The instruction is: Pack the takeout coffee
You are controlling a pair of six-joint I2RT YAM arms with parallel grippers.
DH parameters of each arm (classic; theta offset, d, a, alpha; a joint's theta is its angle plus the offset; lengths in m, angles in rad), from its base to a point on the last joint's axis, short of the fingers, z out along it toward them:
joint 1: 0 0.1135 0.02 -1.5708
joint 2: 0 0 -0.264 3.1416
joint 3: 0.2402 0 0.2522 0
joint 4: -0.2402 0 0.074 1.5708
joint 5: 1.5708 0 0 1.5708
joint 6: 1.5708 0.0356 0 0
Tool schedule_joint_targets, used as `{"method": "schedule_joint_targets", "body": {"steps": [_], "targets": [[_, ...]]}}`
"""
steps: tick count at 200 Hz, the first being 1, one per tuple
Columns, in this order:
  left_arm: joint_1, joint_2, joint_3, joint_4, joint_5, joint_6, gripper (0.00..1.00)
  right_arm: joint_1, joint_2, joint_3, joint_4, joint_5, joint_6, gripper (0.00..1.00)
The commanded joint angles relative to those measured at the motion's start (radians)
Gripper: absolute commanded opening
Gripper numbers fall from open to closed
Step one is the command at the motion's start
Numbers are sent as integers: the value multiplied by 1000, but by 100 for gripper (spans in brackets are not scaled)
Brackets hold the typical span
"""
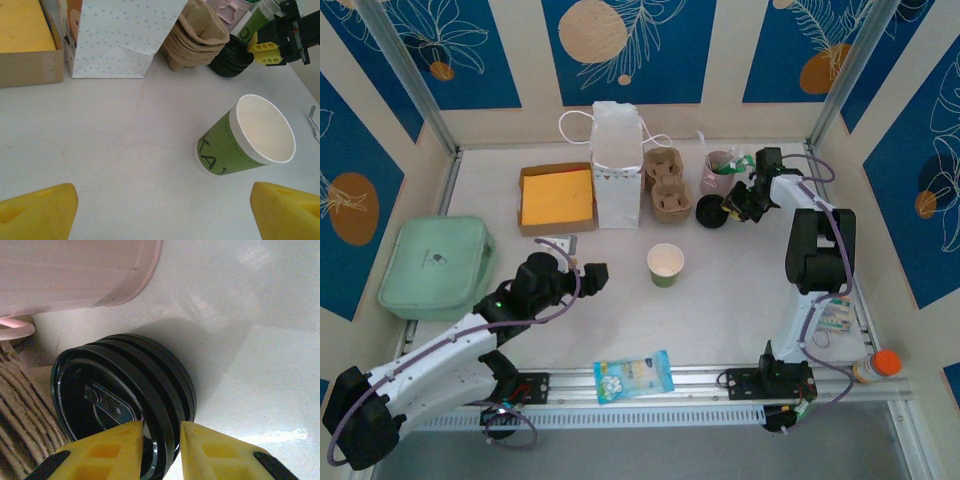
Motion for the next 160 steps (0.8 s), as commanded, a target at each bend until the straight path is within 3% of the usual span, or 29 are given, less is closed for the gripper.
{"method": "schedule_joint_targets", "body": {"steps": [1, 32, 107, 160], "targets": [[-11, 0, 28, 15, -13, 17, 89, 4, 20, 35, 0, -2, -7, 26], [-11, 0, 27, 18, -14, 17, 89, 10, 27, 43, -1, 1, -12, 25], [-11, -5, 27, 16, -20, 27, 89, 28, 12, 51, -23, 32, -17, 12], [-11, -6, 34, 15, -17, 33, 89, 56, -48, 8, -37, 72, -24, 10]]}}
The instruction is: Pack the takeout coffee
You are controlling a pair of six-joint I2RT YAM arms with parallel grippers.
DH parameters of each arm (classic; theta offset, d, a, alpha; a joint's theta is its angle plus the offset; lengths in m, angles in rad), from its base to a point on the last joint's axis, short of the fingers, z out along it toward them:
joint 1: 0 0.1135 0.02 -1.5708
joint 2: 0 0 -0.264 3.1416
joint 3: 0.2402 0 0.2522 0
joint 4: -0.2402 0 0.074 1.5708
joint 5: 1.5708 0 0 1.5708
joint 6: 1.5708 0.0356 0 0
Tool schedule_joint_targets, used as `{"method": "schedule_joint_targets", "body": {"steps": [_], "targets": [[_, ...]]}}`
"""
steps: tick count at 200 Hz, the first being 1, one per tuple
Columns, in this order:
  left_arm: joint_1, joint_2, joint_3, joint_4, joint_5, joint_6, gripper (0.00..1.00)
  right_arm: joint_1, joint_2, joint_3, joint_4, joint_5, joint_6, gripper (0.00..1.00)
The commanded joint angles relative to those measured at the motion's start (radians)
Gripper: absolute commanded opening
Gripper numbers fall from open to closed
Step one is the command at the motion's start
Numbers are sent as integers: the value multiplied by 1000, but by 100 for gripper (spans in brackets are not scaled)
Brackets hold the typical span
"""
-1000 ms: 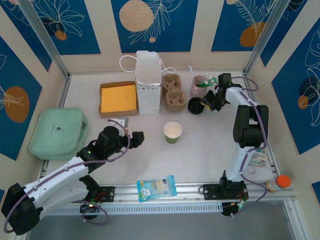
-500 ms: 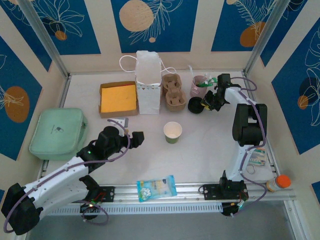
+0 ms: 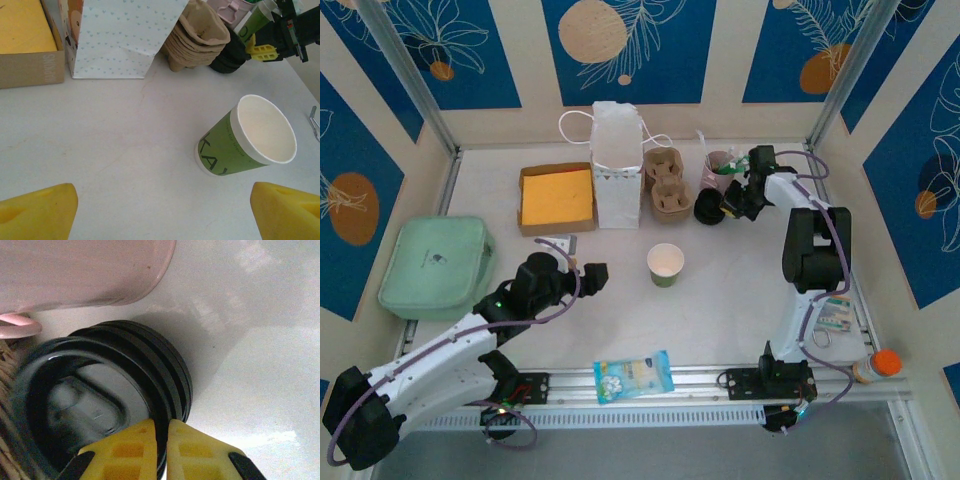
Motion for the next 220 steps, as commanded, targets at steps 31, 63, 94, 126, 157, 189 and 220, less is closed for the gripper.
{"method": "schedule_joint_targets", "body": {"steps": [31, 63, 94, 126, 157, 189, 220], "targets": [[-11, -5, 46, 5, -8, 39, 89, 31, -111, -39, -44, 64, -31, 10], [-11, 0, 58, 2, -5, 49, 89, 54, -154, -38, -76, 113, -50, 10], [-17, 2, 77, -10, 5, 60, 89, 97, -212, -52, -105, 178, -66, 10], [-37, 16, 119, -26, 8, 89, 89, 169, -294, -85, -136, 273, -79, 10], [-58, 53, 178, -27, 29, 116, 89, 235, -383, -121, -167, 358, -77, 10], [-73, 113, 226, 12, 88, 115, 89, 301, -472, -142, -201, 432, -70, 10], [-79, 184, 271, 76, 171, 73, 91, 387, -555, -155, -223, 496, -55, 10]]}}
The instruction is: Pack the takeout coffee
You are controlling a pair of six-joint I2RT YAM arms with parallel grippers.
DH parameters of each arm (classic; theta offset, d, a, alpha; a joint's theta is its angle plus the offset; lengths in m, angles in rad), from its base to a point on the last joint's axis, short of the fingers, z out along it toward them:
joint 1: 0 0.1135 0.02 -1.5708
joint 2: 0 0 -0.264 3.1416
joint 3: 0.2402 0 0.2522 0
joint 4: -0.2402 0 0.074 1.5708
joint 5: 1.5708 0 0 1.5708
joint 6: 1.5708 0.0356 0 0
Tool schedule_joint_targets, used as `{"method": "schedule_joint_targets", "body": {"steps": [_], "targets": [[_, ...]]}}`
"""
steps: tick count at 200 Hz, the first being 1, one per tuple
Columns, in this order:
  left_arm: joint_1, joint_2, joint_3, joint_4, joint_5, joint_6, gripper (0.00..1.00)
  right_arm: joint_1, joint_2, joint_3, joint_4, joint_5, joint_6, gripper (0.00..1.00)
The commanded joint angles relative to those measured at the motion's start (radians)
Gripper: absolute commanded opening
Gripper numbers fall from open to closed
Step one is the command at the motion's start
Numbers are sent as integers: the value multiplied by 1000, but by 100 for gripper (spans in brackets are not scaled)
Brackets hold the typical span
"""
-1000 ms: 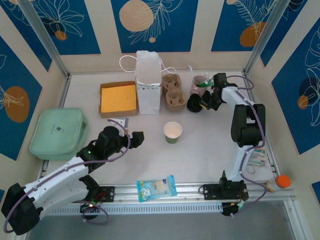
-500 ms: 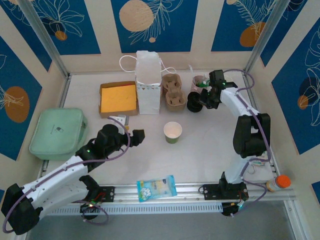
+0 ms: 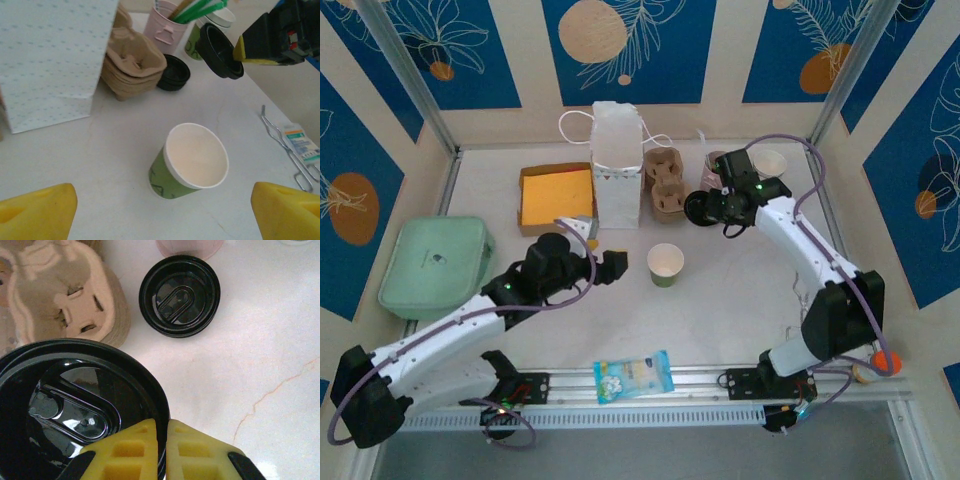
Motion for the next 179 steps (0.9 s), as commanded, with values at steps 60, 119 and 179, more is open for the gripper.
{"method": "schedule_joint_targets", "body": {"steps": [60, 119, 179], "targets": [[-13, 136, 168, 128, 182, -82, 93, 211, -169, -21, -67, 149, 41, 11], [-13, 239, 272, 128, 278, -105, 88, 338, -206, 8, -77, 213, 46, 11], [-13, 271, 298, 124, 301, -114, 69, 413, -211, 35, -78, 260, 41, 11]]}}
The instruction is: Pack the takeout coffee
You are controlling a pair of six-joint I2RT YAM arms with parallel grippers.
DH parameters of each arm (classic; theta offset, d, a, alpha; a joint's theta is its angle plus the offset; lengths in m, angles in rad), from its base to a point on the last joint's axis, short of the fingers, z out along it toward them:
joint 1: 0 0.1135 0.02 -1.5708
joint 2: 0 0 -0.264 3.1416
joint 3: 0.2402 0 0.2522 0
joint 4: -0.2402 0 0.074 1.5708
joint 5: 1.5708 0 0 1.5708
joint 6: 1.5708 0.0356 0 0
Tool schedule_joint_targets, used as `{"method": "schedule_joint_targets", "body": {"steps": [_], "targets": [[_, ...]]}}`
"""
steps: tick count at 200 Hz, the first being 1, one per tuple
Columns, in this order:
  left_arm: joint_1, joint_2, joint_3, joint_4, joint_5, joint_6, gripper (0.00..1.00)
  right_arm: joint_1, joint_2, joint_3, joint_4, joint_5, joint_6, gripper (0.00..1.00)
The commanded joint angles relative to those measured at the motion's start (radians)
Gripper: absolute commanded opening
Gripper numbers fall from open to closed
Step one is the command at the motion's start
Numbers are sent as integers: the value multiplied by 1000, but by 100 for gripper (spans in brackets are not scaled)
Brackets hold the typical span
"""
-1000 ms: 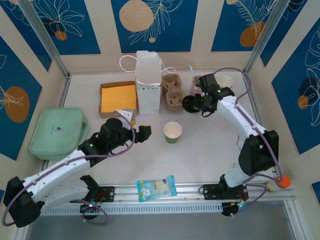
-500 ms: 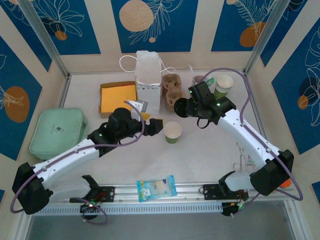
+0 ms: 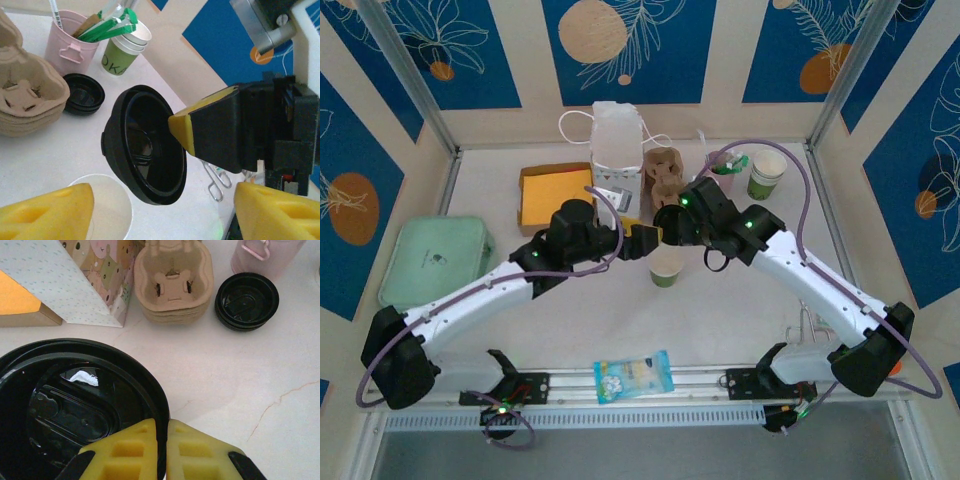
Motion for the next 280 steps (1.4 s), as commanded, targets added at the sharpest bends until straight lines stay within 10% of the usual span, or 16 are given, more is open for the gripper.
{"method": "schedule_joint_targets", "body": {"steps": [1, 280], "targets": [[-9, 10, 36, 15, 35, -7, 69, 26, -26, 39, -13, 48, 11, 11], [-9, -21, -19, 77, -15, 27, 0, 109, -40, 59, 61, 10, -50, 16]]}}
